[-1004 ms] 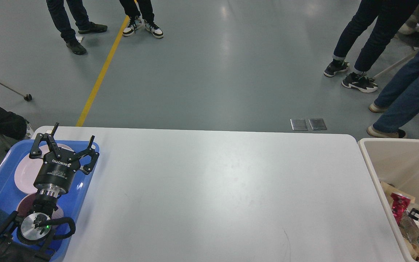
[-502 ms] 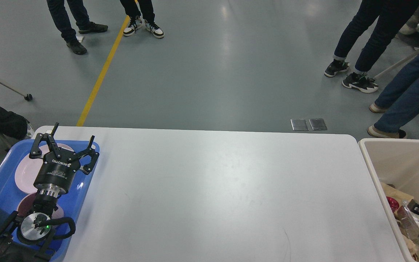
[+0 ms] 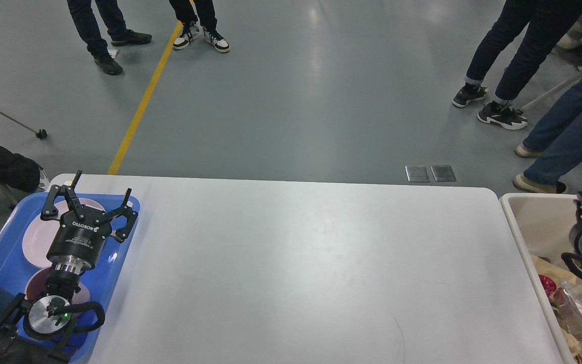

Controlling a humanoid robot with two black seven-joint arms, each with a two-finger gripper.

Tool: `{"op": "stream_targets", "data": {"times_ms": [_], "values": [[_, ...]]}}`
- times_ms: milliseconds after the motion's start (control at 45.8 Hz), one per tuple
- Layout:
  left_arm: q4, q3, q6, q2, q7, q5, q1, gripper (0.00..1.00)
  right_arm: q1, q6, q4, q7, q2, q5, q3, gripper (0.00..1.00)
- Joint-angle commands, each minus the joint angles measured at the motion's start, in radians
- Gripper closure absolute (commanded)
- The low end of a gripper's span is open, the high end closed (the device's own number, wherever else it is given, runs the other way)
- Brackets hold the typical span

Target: Tidy desktop

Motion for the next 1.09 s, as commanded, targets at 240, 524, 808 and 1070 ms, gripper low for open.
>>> {"op": "stream_targets", "data": {"times_ms": [240,524,808,1070], "values": [[0.0,0.0,0.0,0.0,-0.001,0.001,0.0,0.04,-0.202,0.181,0.349,0.175,0.001,-0.028,0.532,0.0],[0.0,0.0,0.0,0.0,-0.001,0.001,0.0,0.04,-0.415,0.474,0.369,0.177,0.201,-0.282,0.898,0.0],[0.0,0.0,0.0,0.0,-0.001,-0.001,0.0,0.04,-0.472,0.522,0.358,0.234,0.225,-0.299,0.935,0.0],[0.0,0.0,0.0,0.0,-0.001,0.001,0.0,0.04,-0.48,0.517,0.352,0.235,0.222,-0.296,0.941,0.0]]}}
